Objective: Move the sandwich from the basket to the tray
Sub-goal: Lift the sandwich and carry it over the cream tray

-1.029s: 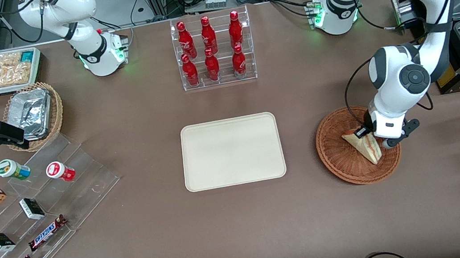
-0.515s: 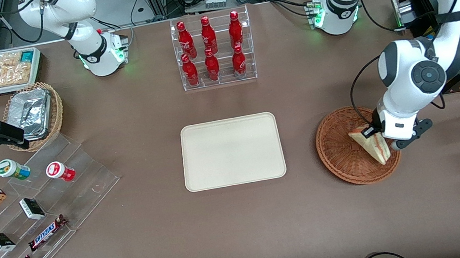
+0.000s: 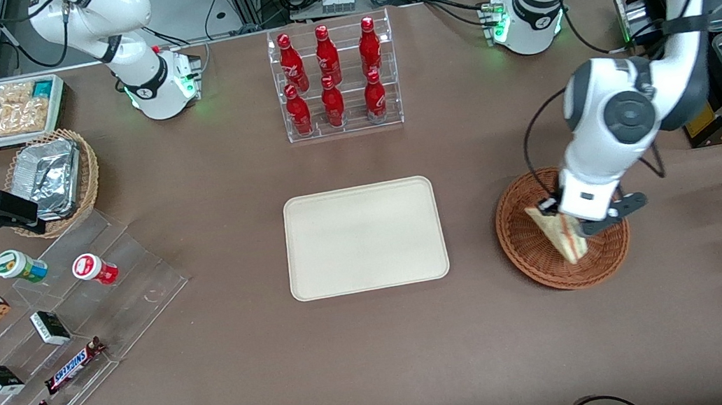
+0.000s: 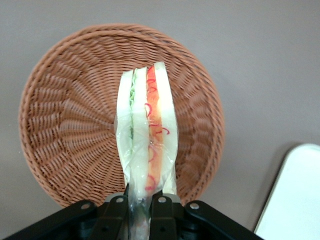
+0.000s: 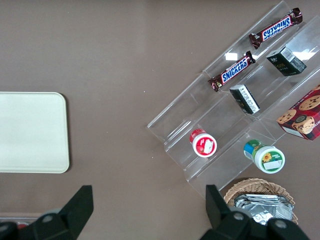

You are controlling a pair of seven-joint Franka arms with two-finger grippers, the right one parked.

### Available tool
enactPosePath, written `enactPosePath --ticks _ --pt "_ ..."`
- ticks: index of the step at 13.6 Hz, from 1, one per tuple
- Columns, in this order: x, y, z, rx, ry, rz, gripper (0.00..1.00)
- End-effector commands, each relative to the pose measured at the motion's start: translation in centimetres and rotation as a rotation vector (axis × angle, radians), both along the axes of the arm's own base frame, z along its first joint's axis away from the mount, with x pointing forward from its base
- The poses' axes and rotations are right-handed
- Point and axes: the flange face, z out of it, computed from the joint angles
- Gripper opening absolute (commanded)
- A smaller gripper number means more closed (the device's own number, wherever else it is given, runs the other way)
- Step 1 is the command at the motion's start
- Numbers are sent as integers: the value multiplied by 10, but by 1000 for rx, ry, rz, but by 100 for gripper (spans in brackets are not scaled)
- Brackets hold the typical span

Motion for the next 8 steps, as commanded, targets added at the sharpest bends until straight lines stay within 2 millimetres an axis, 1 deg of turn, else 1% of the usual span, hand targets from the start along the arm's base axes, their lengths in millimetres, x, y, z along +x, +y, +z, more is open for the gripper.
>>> enactPosePath --ticks 1,2,3,4,6,8 --pt "-10 -42 9 38 -14 -142 0" --pt "-13 -56 9 37 -15 -187 0" --pt "-21 -80 9 36 -17 -250 0" --pt "-24 -95 8 32 -17 -300 0" --pt "-20 -125 -3 2 -3 -374 0" --pt "-15 -159 -15 -74 25 -425 0"
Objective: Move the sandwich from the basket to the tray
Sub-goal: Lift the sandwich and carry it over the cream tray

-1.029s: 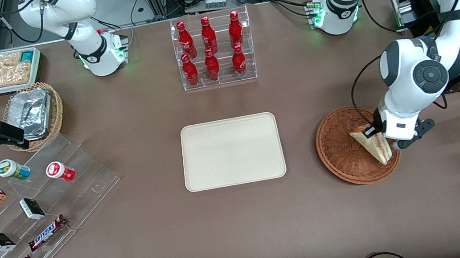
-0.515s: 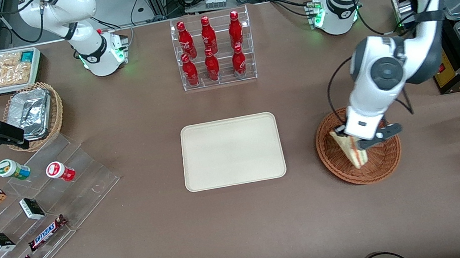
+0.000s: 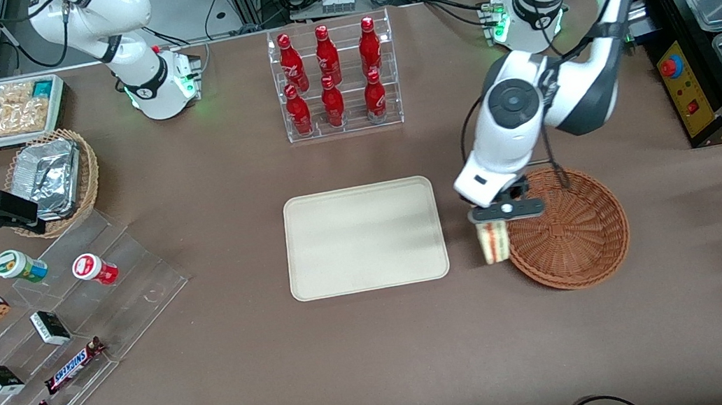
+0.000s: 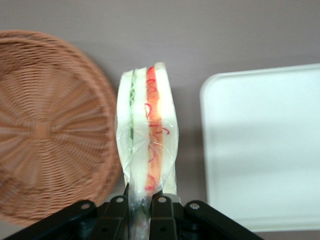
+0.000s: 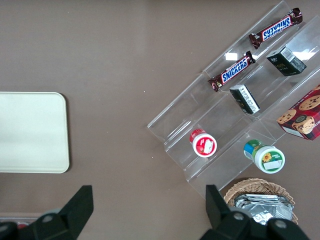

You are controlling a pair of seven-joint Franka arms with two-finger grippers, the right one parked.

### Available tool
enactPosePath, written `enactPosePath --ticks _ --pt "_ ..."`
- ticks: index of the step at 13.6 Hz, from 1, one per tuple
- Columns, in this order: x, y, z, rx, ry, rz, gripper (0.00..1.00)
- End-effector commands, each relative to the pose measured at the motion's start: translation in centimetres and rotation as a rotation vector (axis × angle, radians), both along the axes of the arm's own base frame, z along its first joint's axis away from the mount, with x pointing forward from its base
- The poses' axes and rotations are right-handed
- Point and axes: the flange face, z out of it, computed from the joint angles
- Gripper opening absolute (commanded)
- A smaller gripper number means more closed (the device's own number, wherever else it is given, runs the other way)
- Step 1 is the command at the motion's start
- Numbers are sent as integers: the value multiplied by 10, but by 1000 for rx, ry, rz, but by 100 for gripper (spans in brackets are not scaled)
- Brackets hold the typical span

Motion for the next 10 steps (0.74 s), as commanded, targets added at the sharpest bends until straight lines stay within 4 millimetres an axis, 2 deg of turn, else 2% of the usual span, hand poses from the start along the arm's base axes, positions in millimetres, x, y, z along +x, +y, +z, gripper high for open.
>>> enactPosePath --ticks 1,3,5,7,10 --pt "21 -39 -16 -70 41 -66 0" --pt "20 -66 -26 -94 55 -95 0" --pt "26 -83 -46 -106 72 -87 0" --pt "22 -114 -57 -115 74 -107 0" --pt "22 -127 -69 -112 78 -69 0"
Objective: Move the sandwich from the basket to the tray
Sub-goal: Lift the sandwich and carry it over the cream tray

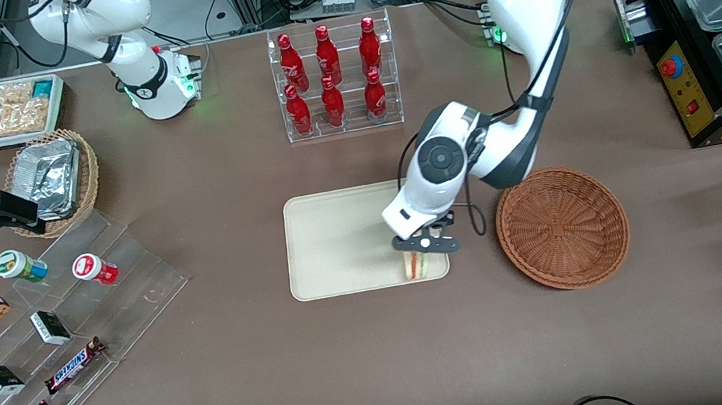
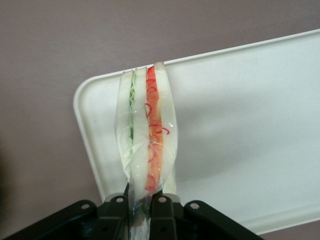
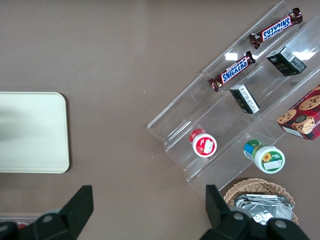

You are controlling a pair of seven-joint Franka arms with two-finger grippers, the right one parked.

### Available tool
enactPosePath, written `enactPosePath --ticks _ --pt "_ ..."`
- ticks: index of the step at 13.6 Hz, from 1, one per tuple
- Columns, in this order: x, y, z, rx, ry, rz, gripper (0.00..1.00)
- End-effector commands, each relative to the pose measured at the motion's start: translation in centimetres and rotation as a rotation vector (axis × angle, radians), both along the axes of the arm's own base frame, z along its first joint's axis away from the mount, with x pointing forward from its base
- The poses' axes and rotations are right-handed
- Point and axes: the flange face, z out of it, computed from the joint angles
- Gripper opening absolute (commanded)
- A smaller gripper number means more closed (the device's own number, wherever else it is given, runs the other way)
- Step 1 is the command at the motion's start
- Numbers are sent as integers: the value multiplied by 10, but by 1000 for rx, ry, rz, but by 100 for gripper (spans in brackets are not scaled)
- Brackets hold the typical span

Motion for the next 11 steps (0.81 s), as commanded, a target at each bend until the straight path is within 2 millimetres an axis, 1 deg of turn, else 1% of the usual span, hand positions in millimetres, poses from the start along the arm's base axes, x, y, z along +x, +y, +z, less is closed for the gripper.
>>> enactPosePath --ticks 1,2,4,5,6,8,11 --pt "4 -15 0 -4 2 16 0" --pt "3 -16 0 -4 3 19 0" --pt "-8 -30 -8 -1 12 13 0" --pt "-9 -30 -16 10 19 47 0" --pt "-9 -32 -19 13 21 66 0" --pt "-12 -36 -19 15 19 63 0" --pt "-13 -37 -19 16 19 61 0"
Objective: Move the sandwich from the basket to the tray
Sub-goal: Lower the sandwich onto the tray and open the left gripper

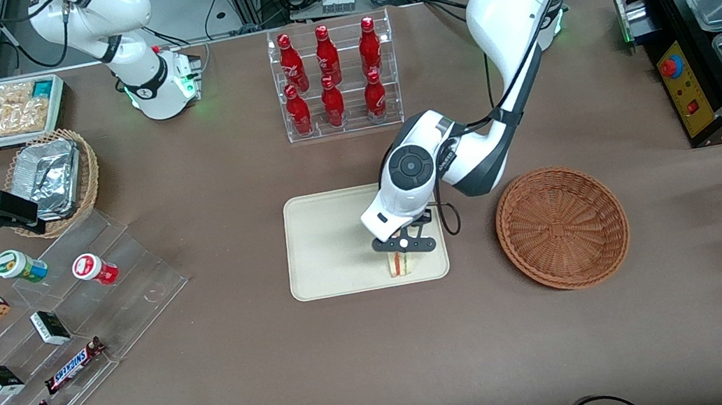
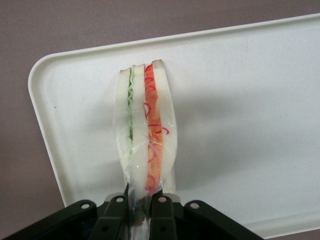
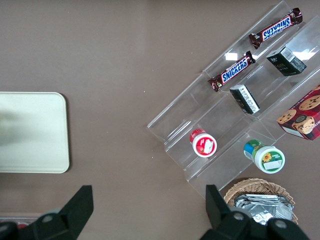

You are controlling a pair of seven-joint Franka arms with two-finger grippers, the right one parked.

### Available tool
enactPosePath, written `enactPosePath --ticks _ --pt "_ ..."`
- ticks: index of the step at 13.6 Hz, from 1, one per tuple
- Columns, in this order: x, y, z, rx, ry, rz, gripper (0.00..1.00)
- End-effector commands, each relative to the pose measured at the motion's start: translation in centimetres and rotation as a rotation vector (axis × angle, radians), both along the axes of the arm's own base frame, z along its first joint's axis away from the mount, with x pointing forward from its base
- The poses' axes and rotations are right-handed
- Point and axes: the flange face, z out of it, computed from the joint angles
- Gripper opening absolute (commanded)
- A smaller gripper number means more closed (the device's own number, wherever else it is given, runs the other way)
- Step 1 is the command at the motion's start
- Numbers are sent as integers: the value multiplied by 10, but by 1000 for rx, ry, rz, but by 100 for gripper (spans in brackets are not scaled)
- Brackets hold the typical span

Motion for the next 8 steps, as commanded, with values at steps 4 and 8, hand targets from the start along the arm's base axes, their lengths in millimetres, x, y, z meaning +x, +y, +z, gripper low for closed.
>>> enactPosePath --ticks 4,8 --pt "2 -7 2 8 -8 4 84" --pt "2 -7 2 9 -8 8 100"
